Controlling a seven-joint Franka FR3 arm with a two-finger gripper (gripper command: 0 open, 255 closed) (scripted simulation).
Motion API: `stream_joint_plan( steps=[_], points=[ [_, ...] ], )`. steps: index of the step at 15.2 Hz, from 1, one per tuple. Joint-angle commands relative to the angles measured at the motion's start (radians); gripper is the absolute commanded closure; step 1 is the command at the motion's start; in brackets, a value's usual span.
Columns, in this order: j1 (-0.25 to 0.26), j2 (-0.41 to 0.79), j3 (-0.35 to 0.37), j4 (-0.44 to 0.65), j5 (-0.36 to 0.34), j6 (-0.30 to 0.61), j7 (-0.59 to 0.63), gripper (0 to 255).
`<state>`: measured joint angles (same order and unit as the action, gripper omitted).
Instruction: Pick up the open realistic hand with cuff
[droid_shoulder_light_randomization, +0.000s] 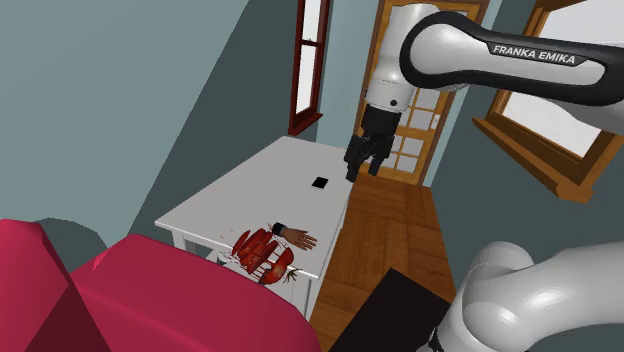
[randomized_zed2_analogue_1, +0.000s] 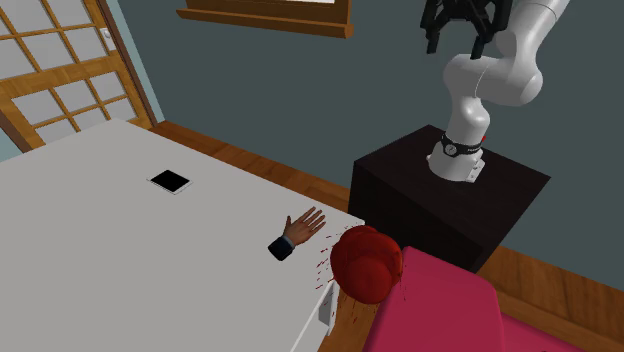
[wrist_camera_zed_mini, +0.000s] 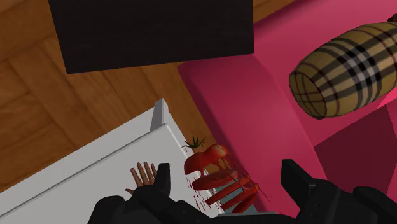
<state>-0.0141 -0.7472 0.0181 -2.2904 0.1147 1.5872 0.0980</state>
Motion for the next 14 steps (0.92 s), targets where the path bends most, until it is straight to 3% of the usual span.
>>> stream_joint_plan(
  steps=[1,14],
  points=[
    [0.000,0.000,0.000,0.000,0.000,0.000,0.000,0],
    [-0.008,0.310,-0.050,-0.114,-0.065,0.424,-0.174,0]
  ],
)
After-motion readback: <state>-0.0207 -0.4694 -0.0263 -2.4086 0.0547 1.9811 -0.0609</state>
